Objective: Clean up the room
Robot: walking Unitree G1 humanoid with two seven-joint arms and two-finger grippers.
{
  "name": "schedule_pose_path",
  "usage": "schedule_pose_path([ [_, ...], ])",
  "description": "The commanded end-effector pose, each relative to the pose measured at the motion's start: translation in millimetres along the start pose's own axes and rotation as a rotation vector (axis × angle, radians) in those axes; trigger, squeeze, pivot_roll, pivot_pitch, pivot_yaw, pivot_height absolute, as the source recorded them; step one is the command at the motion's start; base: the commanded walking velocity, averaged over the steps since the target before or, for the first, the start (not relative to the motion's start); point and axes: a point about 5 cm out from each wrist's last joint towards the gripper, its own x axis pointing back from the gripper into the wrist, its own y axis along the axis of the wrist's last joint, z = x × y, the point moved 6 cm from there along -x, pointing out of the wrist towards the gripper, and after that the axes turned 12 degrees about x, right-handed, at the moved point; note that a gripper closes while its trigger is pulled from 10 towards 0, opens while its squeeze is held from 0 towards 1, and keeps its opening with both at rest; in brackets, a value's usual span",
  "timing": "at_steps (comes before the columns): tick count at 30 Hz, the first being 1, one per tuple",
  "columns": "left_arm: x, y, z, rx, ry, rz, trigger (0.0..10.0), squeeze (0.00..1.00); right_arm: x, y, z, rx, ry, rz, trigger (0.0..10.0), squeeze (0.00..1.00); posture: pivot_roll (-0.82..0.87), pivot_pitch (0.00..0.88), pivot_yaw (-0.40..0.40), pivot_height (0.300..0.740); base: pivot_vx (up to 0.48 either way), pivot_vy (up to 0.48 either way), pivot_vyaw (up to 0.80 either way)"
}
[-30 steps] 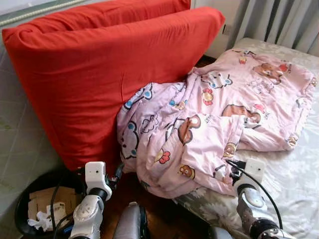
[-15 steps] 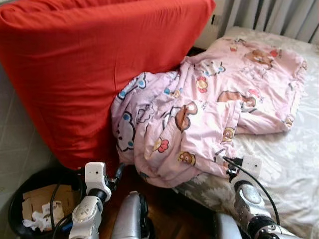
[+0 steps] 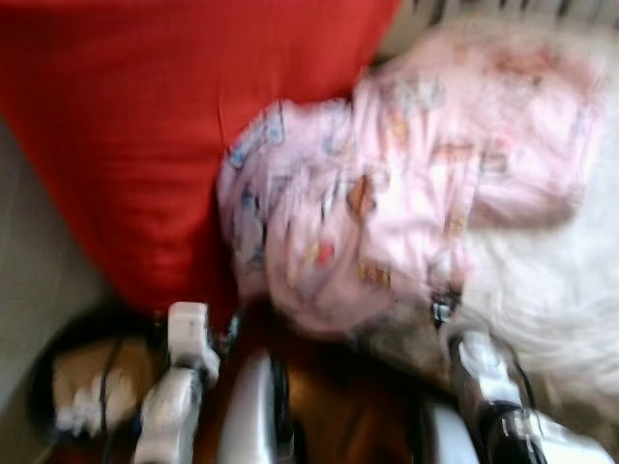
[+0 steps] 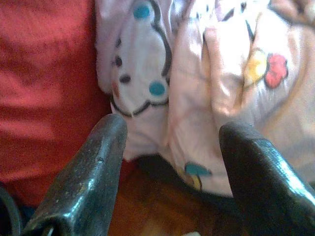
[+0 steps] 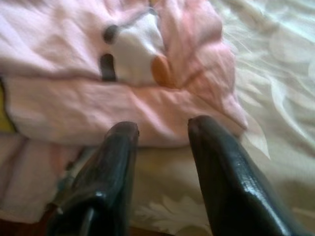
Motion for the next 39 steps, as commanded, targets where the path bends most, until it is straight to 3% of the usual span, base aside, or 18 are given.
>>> schedule_pose_path([
  [1,10.0,-13,8.1,0.013,0.033,0.042,10.0,0.0,-0.8,10,7.2,-0.018,0.024,-0.048,10.0,0.0,0.17,0.149,0.034,0.571,0.274,0.0,0.0],
  [7,9.3,-11,7.4,0.014,0.033,0.035,10.0,0.0,-1.0,36,3.2,-0.004,-0.008,-0.173,10.0,0.0,0.17,0.146,0.033,0.571,0.285,0.0,0.0],
  [14,8.8,-10,6.2,0.015,0.034,0.029,10.0,0.0,-0.8,50,-2.6,-0.004,-0.051,-0.235,10.0,0.0,0.17,0.144,0.028,0.571,0.302,0.0,0.0],
  [29,9.3,-10,6.4,0.011,0.045,0.027,10.0,0.0,2.3,31,-21.7,-0.006,-0.133,-0.175,10.0,0.0,0.17,0.145,0.024,0.571,0.14,0.0,0.0],
  [37,9.4,-11,5.4,0.011,0.042,0.03,10.0,0.0,0.3,18,-3.5,-0.018,-0.005,-0.107,10.0,0.01,0.17,0.145,0.024,0.571,0.0,0.0,0.0],
  [38,9.5,-10,5.8,0.01,0.043,0.03,10.0,0.0,0.2,17,-2.6,-0.014,0.002,-0.103,10.0,1.0,0.17,0.145,0.024,0.571,0.0,0.0,0.0],
  [39,9.7,-10,6.1,0.01,0.044,0.029,10.0,0.0,0.1,17,-2.1,-0.011,0.006,-0.101,10.0,1.0,0.17,0.146,0.024,0.571,0.0,0.0,0.0],
])
